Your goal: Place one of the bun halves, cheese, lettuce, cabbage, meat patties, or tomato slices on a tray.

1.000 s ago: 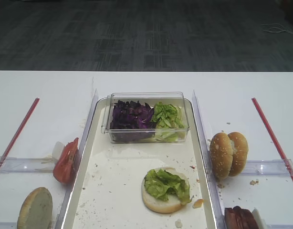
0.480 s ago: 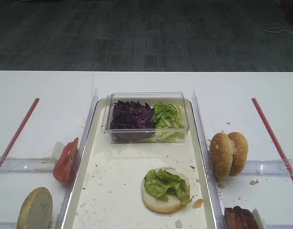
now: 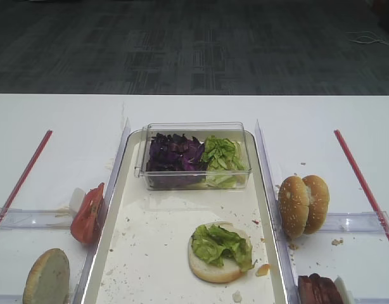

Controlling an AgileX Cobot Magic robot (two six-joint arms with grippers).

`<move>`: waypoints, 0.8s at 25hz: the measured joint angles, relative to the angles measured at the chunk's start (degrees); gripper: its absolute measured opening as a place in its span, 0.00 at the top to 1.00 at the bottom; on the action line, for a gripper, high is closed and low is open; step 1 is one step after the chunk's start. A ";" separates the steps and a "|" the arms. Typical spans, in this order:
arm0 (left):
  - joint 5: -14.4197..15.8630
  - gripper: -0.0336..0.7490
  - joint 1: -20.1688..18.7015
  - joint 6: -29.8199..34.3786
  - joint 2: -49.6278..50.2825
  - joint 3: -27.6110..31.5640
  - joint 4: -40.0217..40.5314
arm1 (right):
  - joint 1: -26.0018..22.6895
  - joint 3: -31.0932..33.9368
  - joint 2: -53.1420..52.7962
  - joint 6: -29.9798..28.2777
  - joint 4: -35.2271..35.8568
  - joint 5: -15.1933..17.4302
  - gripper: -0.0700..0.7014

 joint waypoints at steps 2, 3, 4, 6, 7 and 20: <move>0.00 0.33 0.00 0.00 0.00 0.00 0.00 | 0.00 0.00 0.00 0.00 0.00 0.00 0.14; 0.00 0.33 0.00 0.00 0.00 0.00 0.00 | 0.00 0.00 0.00 0.00 0.00 0.00 0.14; 0.00 0.33 0.00 0.00 0.00 0.00 0.00 | 0.00 0.00 0.00 0.00 0.00 0.00 0.14; 0.00 0.33 0.00 0.00 0.00 0.00 0.00 | 0.00 0.00 0.00 0.00 0.00 0.00 0.14; 0.00 0.33 0.00 0.00 0.00 0.00 0.00 | 0.00 0.00 0.00 0.00 0.00 0.00 0.14; 0.00 0.33 0.00 0.00 0.00 0.00 0.00 | 0.00 0.00 0.00 0.00 0.00 0.00 0.14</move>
